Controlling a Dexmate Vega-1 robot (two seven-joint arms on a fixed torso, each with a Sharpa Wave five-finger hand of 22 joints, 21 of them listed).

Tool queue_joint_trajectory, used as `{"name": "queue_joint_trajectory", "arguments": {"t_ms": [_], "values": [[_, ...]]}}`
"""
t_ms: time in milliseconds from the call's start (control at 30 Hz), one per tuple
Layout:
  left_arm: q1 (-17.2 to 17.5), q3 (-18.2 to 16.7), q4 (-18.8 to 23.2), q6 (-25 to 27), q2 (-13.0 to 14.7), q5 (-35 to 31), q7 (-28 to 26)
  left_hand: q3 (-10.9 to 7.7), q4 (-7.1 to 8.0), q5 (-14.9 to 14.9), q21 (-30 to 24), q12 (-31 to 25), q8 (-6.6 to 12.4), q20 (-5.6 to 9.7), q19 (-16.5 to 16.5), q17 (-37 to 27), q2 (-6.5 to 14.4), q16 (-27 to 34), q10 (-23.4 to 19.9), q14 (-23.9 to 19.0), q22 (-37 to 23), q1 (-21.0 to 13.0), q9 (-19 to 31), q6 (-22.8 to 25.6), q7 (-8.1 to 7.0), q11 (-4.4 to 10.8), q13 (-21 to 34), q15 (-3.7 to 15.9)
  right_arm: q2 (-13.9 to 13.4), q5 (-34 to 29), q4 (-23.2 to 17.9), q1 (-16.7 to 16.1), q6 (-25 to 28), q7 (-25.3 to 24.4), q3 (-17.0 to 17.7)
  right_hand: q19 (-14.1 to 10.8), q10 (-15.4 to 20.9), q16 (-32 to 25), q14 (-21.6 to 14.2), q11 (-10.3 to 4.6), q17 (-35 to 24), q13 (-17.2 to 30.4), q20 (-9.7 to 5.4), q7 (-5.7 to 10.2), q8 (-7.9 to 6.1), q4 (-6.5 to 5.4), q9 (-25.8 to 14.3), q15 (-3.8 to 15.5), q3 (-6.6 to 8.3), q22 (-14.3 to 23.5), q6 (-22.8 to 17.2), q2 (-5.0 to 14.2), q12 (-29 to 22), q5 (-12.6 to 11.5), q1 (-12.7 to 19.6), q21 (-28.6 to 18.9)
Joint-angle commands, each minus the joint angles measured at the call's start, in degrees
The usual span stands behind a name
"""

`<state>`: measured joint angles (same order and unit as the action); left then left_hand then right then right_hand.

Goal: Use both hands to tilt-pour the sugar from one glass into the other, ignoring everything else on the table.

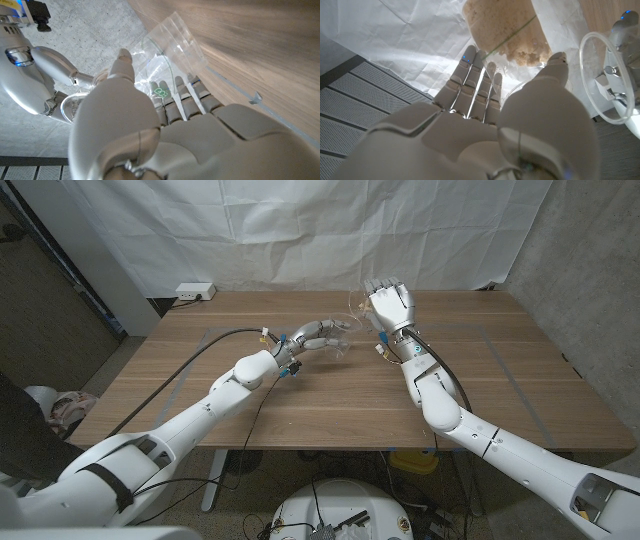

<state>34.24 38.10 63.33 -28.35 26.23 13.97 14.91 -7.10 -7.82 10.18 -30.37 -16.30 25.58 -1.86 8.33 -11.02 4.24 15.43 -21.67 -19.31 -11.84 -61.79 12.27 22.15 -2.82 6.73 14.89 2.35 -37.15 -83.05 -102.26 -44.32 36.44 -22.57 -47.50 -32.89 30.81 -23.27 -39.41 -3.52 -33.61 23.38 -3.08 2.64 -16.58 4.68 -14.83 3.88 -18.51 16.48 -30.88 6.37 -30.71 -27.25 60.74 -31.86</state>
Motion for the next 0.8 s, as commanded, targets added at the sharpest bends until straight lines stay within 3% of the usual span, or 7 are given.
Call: {"name": "queue_joint_trajectory", "arguments": {"t_ms": [33, 267, 300, 367, 567, 600, 800], "values": [[-0.25, -0.32, -0.71, -1.55, -0.29, 1.20, 1.08, 0.41, 0.01, 0.12, -0.05, 0.13, -0.06, -0.08, -0.24, -0.08, -0.58, -0.19, 0.27, 0.48, -0.10, -0.36, -0.09, -0.10, -0.12, -0.17, -0.01, 4.76, 0.43, -2.84, 1.49, 0.72, -0.76, 2.78, -0.93, 0.24, 0.53, 0.39, -0.37, -0.20, -0.17, -0.01, -2.55, 0.37, 0.09, -0.23, -0.25, 8.72, -0.39, -0.04, -0.32, -0.04, 0.17, -0.02, -0.40, -0.46], [-0.98, -0.39, -2.00, -2.47, -0.97, 1.41, 1.47, 0.46, -0.02, 0.22, -0.05, 0.25, -0.15, -0.17, -0.31, -0.06, -0.66, -0.30, 0.36, 0.55, -0.09, -0.33, -0.13, 0.08, -0.22, -0.14, -0.12, 4.77, 0.72, -4.33, 3.38, 1.20, -0.75, 2.39, -1.69, 0.31, 0.38, 0.61, -0.30, -0.21, -0.29, -0.04, -2.65, 0.37, 0.16, -0.26, -0.28, 8.74, -0.44, -0.21, -0.31, -0.08, 0.32, 0.04, -0.33, -0.55], [-1.02, -0.41, -1.97, -2.51, -0.95, 1.20, 1.21, 0.46, 0.00, 0.23, -0.03, 0.23, -0.16, -0.16, -0.37, -0.07, -0.63, -0.30, 0.28, 0.54, -0.09, -0.32, -0.13, 0.10, -0.24, -0.11, -0.13, 4.82, 1.84, -6.78, 4.76, 1.38, 1.26, 3.10, -2.27, 0.32, 0.44, 0.63, -0.32, -0.19, -0.31, -0.04, -2.67, 0.39, 0.18, -0.30, -0.28, 8.72, -0.44, -0.24, -0.29, -0.06, 0.31, 0.05, -0.36, -0.56], [-1.26, -0.43, -2.39, -2.71, -1.10, 1.37, 1.49, 0.42, 0.04, 0.27, -0.04, 0.24, -0.18, -0.19, -0.39, -0.09, -0.50, -0.33, 0.24, 0.57, -0.09, -0.30, -0.14, 0.23, -0.14, -0.14, -0.17, 4.81, 1.51, -5.43, 4.63, 1.35, 0.26, 1.83, -2.16, 0.36, 0.28, 0.70, -0.31, -0.21, -0.36, -0.03, -2.68, 0.44, 0.23, -0.32, -0.30, 8.74, -0.44, -0.30, -0.24, -0.03, 0.39, 0.06, -0.34, -0.59], [-1.98, -0.42, -3.85, -3.33, -1.72, 1.55, 1.85, 0.39, 0.08, 0.31, -0.06, 0.24, -0.26, -0.18, -0.39, -0.11, -0.35, -0.34, 0.06, 0.50, -0.08, -0.26, -0.16, 0.37, -0.16, -0.27, -0.25, 4.86, 3.79, -6.88, 8.79, 2.01, 3.74, -4.06, -2.77, 0.41, 0.39, 0.84, -0.41, -0.35, -0.50, -0.02, -2.78, 0.50, 0.30, -0.36, -0.35, 8.81, -0.41, -0.48, -0.22, 0.06, 0.42, 0.10, -0.23, -0.68], [-2.14, -0.39, -4.12, -3.46, -1.82, 1.49, 1.88, 0.39, 0.09, 0.32, -0.08, 0.24, -0.25, -0.17, -0.36, -0.11, -0.33, -0.33, 0.05, 0.48, -0.08, -0.25, -0.16, 0.43, -0.14, -0.24, -0.26, 4.83, 2.66, -5.98, 7.75, 2.17, 2.21, -3.96, -2.82, 0.45, 0.41, 0.86, -0.41, -0.32, -0.51, -0.01, -2.81, 0.51, 0.29, -0.37, -0.35, 8.80, -0.43, -0.49, -0.25, 0.04, 0.41, 0.10, -0.23, -0.67], [-2.93, -0.26, -5.71, -3.91, -2.50, 1.66, 2.34, 0.32, 0.11, 0.35, -0.09, 0.30, -0.37, -0.22, -0.42, -0.12, -0.11, -0.36, 0.03, 0.44, -0.08, -0.27, -0.18, 0.51, -0.08, -0.34, -0.34, 4.79, 3.31, -6.45, 8.94, 2.73, 3.90, -5.70, -3.27, 0.54, 0.49, 1.07, -0.45, -0.48, -0.62, -0.04, -2.95, 0.61, 0.33, -0.49, -0.39, 8.69, -0.58, -0.69, -0.32, -0.12, 0.48, 0.19, -0.37, -0.75]]}}
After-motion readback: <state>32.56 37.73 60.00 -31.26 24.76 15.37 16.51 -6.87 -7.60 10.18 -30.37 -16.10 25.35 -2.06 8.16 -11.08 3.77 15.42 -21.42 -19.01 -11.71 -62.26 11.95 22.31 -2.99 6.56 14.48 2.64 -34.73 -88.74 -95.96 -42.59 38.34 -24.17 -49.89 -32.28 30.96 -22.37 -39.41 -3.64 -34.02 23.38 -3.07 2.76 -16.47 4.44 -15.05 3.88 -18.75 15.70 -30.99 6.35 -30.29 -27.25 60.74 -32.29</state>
